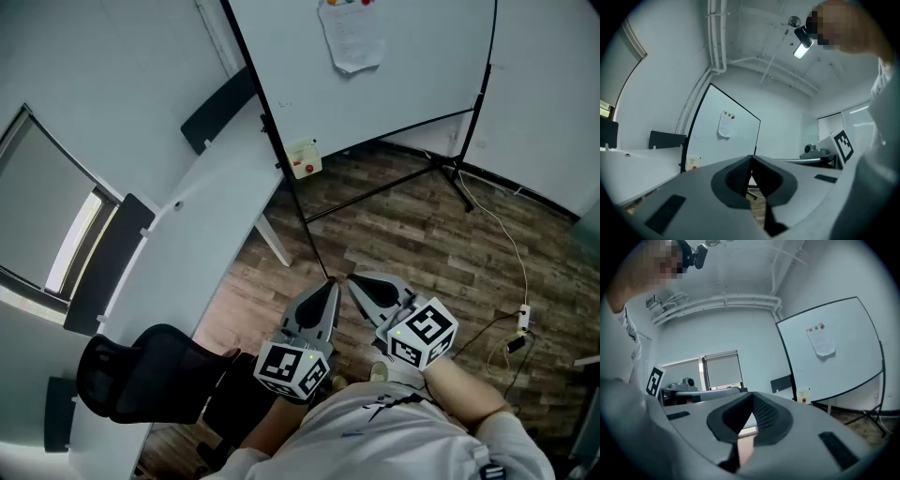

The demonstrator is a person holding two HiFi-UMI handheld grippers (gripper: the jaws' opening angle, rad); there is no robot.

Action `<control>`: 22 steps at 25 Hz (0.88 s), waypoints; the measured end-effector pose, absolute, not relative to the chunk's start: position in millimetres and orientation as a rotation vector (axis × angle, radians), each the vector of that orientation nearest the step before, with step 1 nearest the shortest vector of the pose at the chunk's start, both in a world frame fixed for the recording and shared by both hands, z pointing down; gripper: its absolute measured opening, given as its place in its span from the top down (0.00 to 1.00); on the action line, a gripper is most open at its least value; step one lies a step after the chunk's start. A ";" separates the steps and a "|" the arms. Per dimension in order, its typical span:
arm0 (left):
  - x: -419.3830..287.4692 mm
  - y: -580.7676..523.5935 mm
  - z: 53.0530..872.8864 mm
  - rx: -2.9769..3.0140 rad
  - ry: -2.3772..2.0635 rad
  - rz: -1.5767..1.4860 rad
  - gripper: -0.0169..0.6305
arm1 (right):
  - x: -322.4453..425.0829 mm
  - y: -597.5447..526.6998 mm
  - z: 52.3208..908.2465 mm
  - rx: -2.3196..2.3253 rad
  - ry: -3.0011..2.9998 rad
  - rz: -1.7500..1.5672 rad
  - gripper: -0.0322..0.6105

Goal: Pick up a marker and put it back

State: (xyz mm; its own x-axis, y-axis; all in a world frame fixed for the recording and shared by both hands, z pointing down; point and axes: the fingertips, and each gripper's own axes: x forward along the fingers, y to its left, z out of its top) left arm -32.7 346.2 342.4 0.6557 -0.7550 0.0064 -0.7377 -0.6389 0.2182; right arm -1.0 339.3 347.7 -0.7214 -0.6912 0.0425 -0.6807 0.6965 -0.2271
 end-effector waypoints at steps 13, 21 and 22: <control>1.8 346.8 351.9 2.656 -1.235 -0.084 0.95 | 28.8 343.1 358.1 -1.088 2.863 -0.391 0.93; 27.2 342.4 355.4 2.659 -1.268 -0.039 0.95 | 55.3 344.8 358.4 -1.039 2.862 -0.377 0.93; 30.1 340.9 355.7 2.658 -1.272 -0.037 0.95 | 59.9 344.2 357.8 -1.037 2.857 -0.375 0.93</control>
State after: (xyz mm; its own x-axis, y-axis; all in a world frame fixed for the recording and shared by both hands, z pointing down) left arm 30.1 340.9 355.7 0.6306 -0.7737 0.0614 -0.7689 -0.6120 0.1852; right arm 59.9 344.2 357.8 -0.7679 -0.6406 0.0094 -0.6213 0.7410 -0.2547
